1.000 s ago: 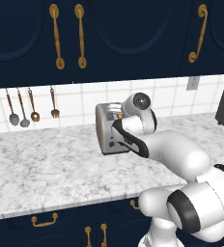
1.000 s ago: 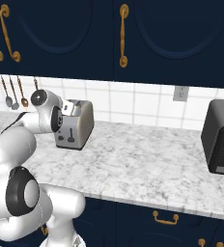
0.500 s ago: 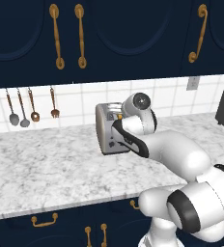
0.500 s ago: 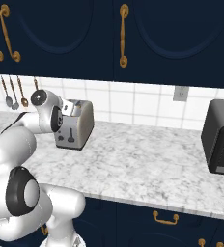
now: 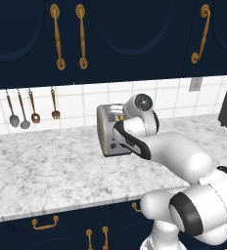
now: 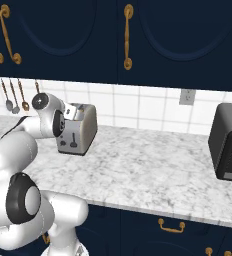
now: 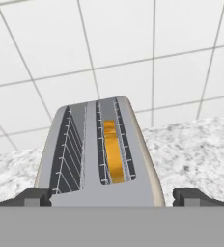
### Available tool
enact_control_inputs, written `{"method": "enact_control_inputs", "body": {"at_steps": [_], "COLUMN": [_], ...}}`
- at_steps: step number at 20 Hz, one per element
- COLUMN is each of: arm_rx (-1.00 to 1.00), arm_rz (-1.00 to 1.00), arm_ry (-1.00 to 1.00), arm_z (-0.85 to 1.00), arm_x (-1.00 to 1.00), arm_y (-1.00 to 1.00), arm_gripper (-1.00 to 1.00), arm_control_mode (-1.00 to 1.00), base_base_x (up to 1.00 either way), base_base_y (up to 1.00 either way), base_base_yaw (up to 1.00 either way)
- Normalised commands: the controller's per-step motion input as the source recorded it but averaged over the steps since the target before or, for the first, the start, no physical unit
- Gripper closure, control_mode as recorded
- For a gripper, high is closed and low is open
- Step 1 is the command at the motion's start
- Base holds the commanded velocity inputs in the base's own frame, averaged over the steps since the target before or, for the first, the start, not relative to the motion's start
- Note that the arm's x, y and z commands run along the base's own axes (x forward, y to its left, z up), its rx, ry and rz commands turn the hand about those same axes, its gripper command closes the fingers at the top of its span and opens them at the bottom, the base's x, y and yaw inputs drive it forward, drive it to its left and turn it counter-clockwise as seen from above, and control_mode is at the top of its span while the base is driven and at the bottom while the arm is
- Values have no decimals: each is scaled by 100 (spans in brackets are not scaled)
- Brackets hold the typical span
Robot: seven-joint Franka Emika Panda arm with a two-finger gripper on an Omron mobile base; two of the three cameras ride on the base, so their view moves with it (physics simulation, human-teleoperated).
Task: Start the toaster. Once the lever pops up, take the bread to the plate on the dining counter.
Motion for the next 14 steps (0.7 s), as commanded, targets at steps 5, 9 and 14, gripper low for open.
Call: {"method": "enact_control_inputs", "body": {"at_steps": [5,9,14], "arm_rx": [0,0,0], "arm_rz": [0,0,0], "arm_ry": [0,0,0], "arm_z": [0,0,0], "arm_x": [0,0,0], "arm_y": [0,0,0], "arm_gripper": [-100,-100,-100], "arm_control_mode": [-100,-100,-100], "base_base_x": [0,0,0], "base_base_y": [0,0,0], "base_base_yaw": [0,0,0]}}
